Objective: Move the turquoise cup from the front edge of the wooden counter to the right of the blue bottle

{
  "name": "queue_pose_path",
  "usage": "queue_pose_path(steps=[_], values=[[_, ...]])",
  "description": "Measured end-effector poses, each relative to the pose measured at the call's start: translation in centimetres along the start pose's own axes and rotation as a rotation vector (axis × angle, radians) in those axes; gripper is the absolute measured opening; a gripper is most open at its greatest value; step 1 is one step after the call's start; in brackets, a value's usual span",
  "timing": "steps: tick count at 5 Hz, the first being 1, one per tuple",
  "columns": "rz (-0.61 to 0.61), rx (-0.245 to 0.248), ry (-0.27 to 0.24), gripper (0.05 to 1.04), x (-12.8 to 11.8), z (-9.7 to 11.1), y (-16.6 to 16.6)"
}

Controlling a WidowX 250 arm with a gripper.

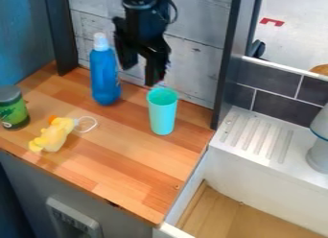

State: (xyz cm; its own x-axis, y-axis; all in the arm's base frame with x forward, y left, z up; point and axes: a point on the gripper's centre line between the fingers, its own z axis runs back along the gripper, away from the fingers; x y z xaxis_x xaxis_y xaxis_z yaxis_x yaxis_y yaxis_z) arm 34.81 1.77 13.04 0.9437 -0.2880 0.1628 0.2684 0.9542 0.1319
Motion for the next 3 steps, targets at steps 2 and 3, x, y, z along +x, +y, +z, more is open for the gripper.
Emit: queue_pose_path(steps=[2, 3], values=[[0.113, 0.014, -0.027, 1.005, -3.3, 4.3, 7.0], [0.121, 0.028, -0.016, 1.005, -3.7, 5.0, 10.3]])
